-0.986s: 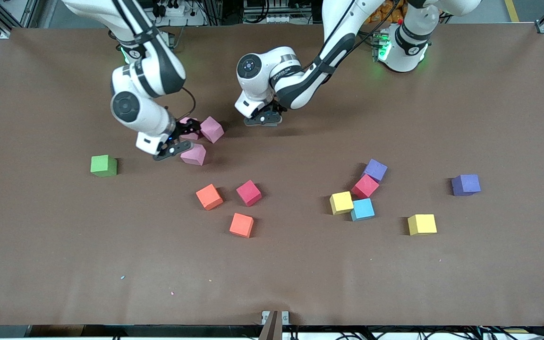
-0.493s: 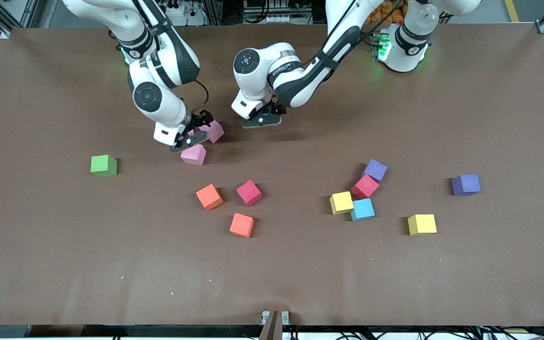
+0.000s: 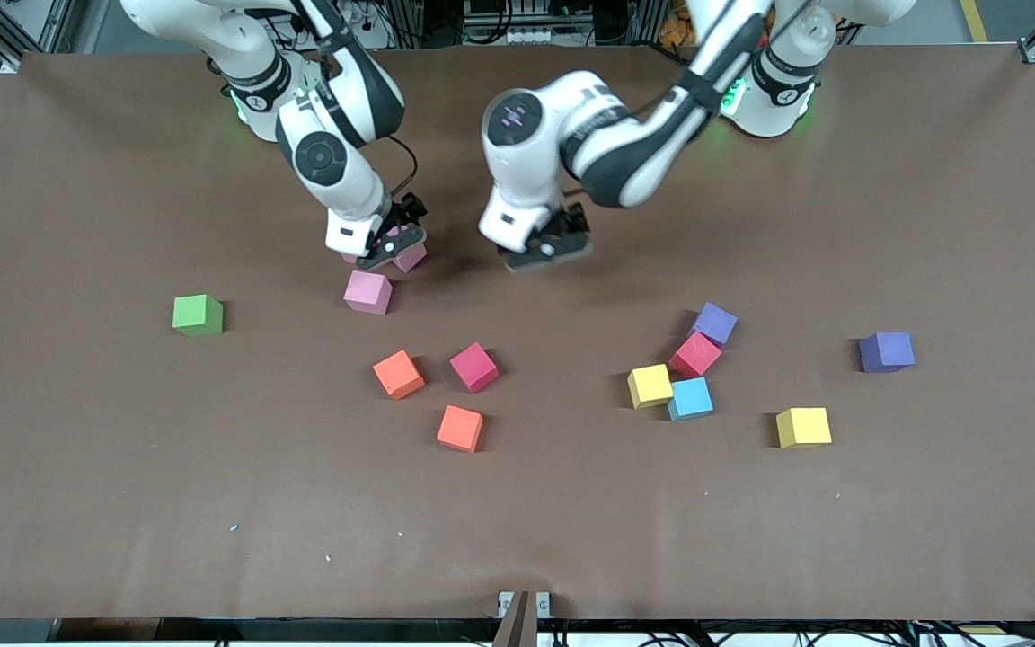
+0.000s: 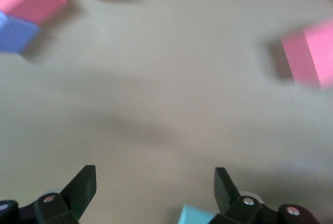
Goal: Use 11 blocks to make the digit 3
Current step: 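Release the cyan cube and move the left gripper to the yellow cube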
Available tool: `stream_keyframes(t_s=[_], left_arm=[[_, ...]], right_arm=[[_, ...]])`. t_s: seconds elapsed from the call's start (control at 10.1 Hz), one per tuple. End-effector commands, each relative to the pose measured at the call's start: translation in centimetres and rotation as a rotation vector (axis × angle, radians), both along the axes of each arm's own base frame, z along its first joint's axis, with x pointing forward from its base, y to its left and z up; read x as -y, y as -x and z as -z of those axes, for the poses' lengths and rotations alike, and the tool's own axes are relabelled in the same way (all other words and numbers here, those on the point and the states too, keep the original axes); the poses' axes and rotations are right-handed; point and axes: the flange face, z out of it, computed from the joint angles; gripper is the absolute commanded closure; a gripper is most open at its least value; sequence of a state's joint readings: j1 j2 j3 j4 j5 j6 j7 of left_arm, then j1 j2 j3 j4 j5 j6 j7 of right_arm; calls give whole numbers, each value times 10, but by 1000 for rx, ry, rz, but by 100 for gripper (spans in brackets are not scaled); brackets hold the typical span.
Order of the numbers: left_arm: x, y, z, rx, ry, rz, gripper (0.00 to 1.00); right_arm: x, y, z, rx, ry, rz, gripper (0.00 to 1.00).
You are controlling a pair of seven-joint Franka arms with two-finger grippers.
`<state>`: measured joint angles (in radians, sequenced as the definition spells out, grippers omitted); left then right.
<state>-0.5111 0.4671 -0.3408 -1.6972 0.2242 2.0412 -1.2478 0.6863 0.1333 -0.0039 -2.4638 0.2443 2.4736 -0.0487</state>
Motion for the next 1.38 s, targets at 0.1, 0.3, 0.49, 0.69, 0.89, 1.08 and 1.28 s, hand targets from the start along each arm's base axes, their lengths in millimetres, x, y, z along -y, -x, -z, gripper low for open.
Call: stream_keyframes(t_s=[0.1,0.3,0.49,0.69,0.89,1.08,1.28], left_arm=[[-70,-95,10,29,-16,10,0],[-105,-123,26,21,-57,128,0],[-126,-152,42,12,-37,154,0],[-138,-174,53,39,-2,203,0],[-138,-179,64,52,21,232,0],[-141,-180,76,43,28,245,0],[-141,-178,90,24,29,242,0]], right_arm=[[-8,12,16,23,-6,-42,0],[-6,11,16,24,-12,-92,0],[2,6,11,-3,-5,-78,0],[1,-5,-10,-55,0,-70,0],[2,-9,-13,-57,-1,-81,0],[2,-10,-10,-27,27,-153,0],[-1,-11,-8,16,49,-208,0]])
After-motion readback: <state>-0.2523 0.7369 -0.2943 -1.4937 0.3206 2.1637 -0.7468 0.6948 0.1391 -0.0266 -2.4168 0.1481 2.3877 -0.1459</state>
